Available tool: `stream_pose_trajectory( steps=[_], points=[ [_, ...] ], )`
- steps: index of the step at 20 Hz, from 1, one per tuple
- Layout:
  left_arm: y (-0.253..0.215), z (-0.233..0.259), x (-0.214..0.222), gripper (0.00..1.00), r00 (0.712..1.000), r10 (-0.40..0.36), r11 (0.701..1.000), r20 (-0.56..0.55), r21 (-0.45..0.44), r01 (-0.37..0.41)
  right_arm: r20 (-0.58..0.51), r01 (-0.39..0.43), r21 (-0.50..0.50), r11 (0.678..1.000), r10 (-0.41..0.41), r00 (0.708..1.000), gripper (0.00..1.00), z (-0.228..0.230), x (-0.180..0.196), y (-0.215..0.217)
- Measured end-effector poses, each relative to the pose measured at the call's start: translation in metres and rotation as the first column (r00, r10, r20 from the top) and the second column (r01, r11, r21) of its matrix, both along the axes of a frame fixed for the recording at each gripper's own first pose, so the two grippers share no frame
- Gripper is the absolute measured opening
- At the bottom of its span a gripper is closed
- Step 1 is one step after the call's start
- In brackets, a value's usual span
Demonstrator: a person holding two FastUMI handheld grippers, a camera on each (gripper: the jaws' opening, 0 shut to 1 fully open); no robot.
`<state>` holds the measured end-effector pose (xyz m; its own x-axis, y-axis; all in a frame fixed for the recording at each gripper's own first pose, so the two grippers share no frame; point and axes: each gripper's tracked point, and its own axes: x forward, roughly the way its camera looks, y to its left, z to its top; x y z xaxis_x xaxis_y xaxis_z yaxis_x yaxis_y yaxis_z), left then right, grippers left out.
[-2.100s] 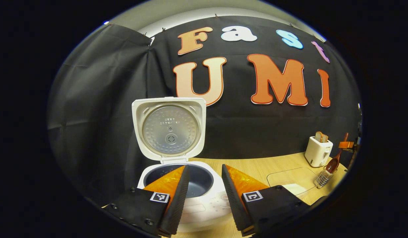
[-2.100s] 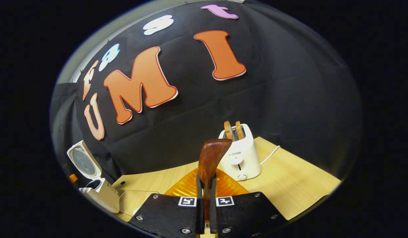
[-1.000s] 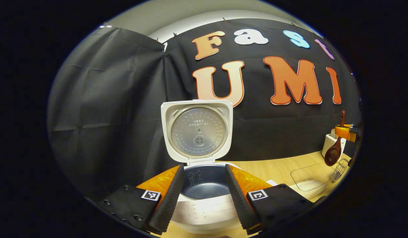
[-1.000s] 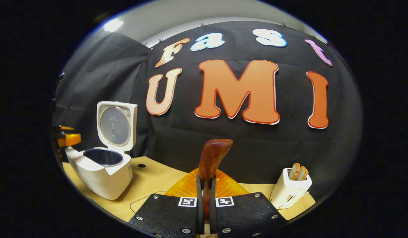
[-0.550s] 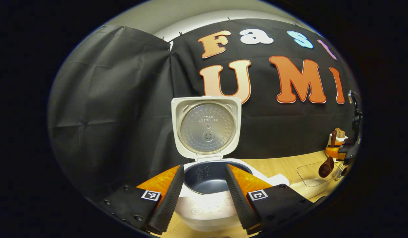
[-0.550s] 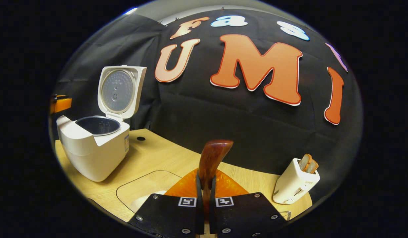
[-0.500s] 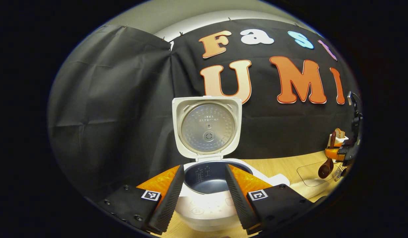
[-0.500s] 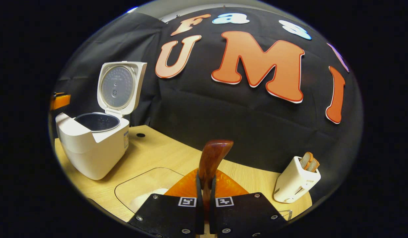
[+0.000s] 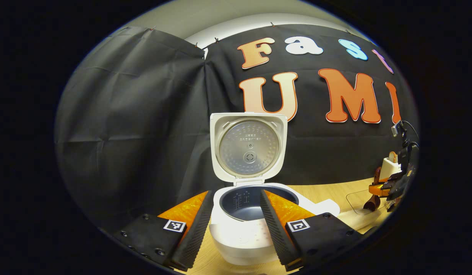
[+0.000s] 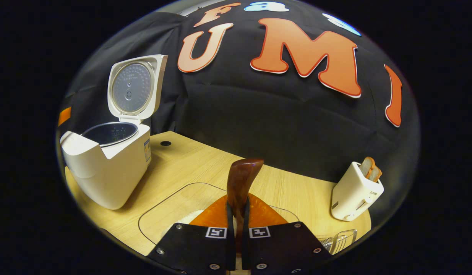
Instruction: Close the left gripper, press the button to open the rice cooker; take a wooden spoon from the chopstick holder with the right hand, scoop a spoonful of rice and pour it into the rice cooker, then put the wooden spoon back into the chopstick holder.
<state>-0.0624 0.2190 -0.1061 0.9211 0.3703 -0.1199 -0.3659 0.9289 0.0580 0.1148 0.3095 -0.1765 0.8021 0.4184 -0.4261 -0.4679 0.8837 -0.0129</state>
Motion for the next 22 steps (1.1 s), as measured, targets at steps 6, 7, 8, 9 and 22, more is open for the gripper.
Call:
stream_pose_trajectory(
  steps=[6,7,8,9,22],
  points=[
    [0.01,-0.007,-0.004,0.8,1.0,0.017,0.999,-0.003,-0.032,-0.018,-0.087,0.084,0.148,0.985,-0.072,0.994,0.07,-0.003,-0.003,0.005],
    [0.01,-0.009,-0.005,0.8,1.0,0.016,0.999,-0.005,-0.036,-0.016,-0.127,0.098,0.192,0.976,-0.074,0.989,0.07,-0.006,-0.006,0.009],
    [0.009,-0.01,-0.006,0.81,1.0,0.015,0.999,-0.004,-0.038,-0.015,-0.157,0.115,0.227,0.967,-0.08,0.984,0.07,-0.008,-0.007,0.011],
    [0.01,-0.012,-0.004,0.81,1.0,0.015,0.999,-0.008,-0.04,-0.015,-0.171,0.129,0.252,0.959,-0.087,0.981,0.07,-0.009,-0.006,0.012],
    [0.01,-0.019,-0.004,0.8,1.0,0.015,0.998,-0.019,-0.059,-0.016,-0.452,0.36,0.593,0.72,-0.072,0.889,0.07,-0.015,0.0,0.015]
  ],
)
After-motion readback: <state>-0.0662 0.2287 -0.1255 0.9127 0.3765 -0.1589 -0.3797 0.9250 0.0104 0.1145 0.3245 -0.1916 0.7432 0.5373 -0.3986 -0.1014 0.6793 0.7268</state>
